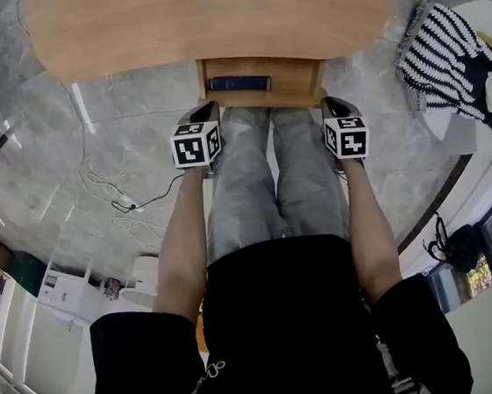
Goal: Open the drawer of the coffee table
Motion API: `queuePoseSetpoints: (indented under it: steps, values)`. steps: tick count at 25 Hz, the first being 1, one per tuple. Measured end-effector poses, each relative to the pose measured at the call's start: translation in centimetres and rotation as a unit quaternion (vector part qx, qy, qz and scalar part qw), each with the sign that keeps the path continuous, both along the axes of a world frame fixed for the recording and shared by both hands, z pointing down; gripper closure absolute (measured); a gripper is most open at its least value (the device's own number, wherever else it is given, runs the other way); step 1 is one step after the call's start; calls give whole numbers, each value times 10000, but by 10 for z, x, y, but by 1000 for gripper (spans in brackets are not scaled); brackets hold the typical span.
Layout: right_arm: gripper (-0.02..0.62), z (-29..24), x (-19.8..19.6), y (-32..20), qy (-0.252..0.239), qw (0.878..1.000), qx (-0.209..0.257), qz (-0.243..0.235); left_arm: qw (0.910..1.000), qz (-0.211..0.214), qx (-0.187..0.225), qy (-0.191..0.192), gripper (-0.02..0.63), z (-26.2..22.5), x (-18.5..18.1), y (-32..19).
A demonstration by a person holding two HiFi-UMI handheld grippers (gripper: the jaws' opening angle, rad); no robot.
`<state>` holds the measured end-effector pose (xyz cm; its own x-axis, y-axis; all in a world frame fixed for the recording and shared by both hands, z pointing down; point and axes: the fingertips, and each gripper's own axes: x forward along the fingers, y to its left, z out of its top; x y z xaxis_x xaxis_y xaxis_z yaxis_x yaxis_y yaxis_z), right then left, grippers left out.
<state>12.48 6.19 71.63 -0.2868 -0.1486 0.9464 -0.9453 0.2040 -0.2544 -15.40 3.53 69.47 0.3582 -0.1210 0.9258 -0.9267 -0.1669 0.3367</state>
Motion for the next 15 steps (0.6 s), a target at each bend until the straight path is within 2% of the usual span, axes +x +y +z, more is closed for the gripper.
queuePoseSetpoints:
  steps: [6, 15]
  values:
    - [577, -47, -9, -43, -390, 9975, 482, 341, 9977, 72, 681, -5, 597, -54, 6, -54]
    - [580, -132, -15, -106, -657, 9868, 1313, 681, 9891, -39, 1469, 38, 597, -141, 18, -111]
